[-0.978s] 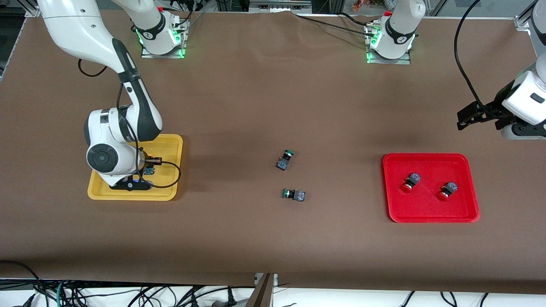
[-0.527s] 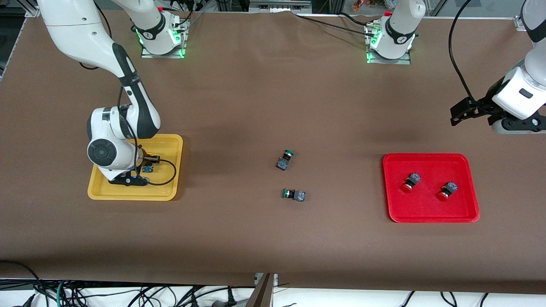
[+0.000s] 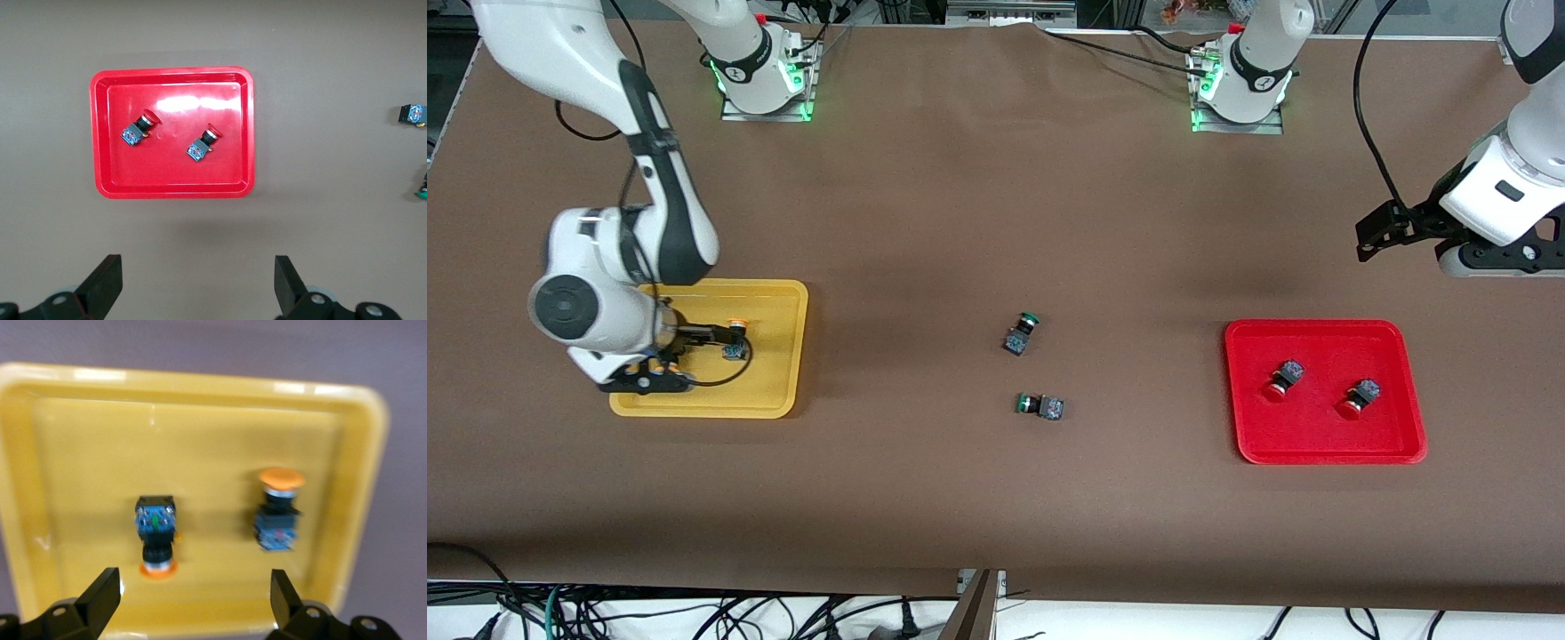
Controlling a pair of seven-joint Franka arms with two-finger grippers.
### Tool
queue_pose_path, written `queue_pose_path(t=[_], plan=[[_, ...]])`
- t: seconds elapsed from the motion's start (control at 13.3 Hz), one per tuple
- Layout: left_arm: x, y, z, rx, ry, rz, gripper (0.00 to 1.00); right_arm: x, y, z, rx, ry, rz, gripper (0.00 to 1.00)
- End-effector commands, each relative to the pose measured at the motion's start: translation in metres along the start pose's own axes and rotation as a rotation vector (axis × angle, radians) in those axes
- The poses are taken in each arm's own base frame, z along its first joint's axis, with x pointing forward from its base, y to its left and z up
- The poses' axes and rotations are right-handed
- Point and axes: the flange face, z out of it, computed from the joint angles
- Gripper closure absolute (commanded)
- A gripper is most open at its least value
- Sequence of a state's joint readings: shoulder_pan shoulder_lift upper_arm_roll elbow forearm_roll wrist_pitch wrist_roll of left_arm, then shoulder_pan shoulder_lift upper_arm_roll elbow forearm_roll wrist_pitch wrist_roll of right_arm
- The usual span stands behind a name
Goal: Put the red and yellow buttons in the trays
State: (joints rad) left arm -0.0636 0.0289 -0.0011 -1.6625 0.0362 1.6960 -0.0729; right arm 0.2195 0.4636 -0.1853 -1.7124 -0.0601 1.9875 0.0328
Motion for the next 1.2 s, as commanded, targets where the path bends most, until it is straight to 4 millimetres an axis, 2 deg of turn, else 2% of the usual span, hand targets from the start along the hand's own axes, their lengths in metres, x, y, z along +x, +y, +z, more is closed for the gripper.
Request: queue_pose_path(t=[0.0,0.15,0.38,0.45,0.53,0.75,0.83,0.9,1.13], plan=[[0.001,0.001,-0.006,-0.020,0.008,-0.011,0.00,-0.007,0.015,-0.087,0.019,-0.038,-0.043,0.01],[0.002,0.002,-0.006,-0.020,0.009,-0.010,0.00,-0.030,0.023,-0.151,0.035,-0.043,-0.033,0.00],[0.002,0.001,-0.005,-0.020,0.008,-0.011,0.00,-0.068,0.032,-0.214,0.059,0.027,-0.027,0.00],[0.002,0.002,-0.005,-0.020,0.006,-0.010,0.00,-0.078,0.025,-0.229,0.065,0.043,-0.041,0.00],[0.002,0.002,-0.005,-0.020,0.006,-0.008,0.00,-0.088,0.013,-0.241,0.069,0.042,-0.066,0.00],[0.001,0.002,-0.006,-0.020,0.008,-0.010,0.00,-0.109,0.003,-0.262,0.062,0.047,-0.096,0.00],[0.002,0.002,-0.005,-0.020,0.008,-0.010,0.00,-0.118,0.004,-0.271,0.069,0.044,-0.105,0.00],[0.002,0.002,-0.005,-0.020,0.008,-0.010,0.00,-0.126,0.005,-0.272,0.075,0.005,-0.112,0.00],[0.001,0.002,-0.006,-0.020,0.008,-0.010,0.00,-0.144,0.019,-0.299,0.084,0.054,-0.090,0.00]])
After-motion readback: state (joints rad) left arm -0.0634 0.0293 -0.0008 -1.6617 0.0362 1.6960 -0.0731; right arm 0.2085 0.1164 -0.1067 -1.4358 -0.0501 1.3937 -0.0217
